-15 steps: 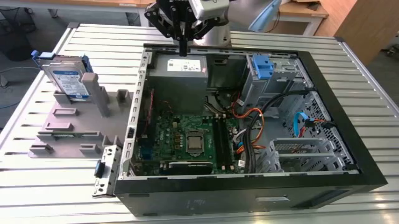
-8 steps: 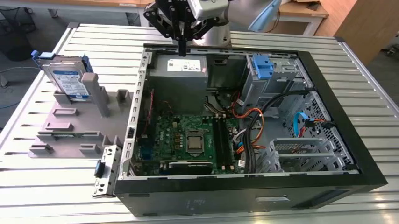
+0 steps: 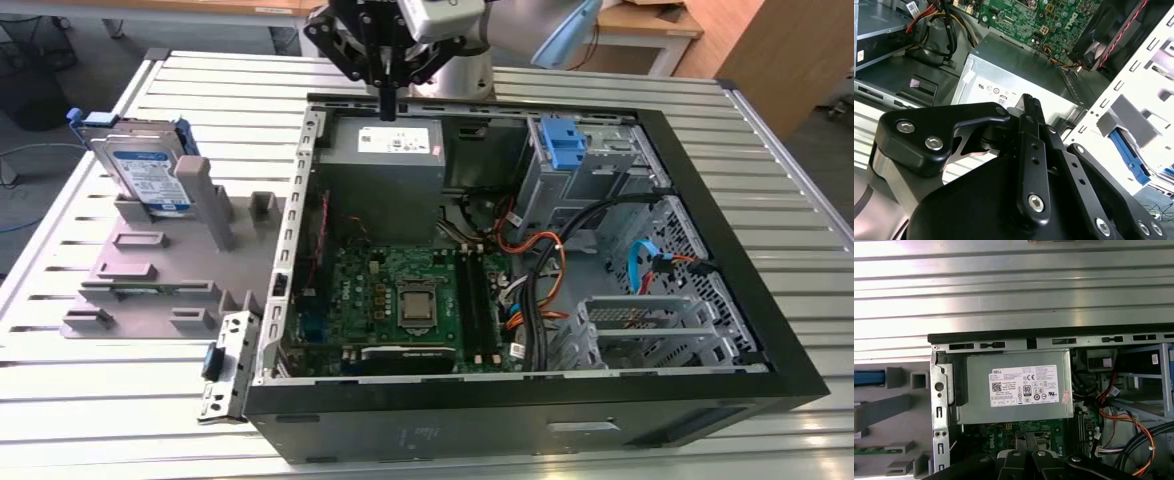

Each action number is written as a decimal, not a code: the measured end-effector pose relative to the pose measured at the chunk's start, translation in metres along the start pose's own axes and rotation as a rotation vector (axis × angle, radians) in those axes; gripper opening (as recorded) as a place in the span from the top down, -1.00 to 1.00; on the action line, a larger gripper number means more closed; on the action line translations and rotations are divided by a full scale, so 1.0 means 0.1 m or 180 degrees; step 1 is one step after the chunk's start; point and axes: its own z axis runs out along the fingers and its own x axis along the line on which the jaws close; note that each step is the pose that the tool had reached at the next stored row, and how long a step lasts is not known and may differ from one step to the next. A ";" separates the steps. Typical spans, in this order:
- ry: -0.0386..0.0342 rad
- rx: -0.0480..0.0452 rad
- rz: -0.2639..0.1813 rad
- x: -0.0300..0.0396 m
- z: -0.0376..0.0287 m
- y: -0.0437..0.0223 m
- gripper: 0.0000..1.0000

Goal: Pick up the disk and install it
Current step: 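Reach for the disk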

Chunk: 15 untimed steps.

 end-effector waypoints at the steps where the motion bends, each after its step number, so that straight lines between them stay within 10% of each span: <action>1: 0.0000 0.0000 0.0000 0.005 0.000 0.000 0.79; 15: -0.0001 0.0000 0.0000 0.045 -0.001 -0.003 0.79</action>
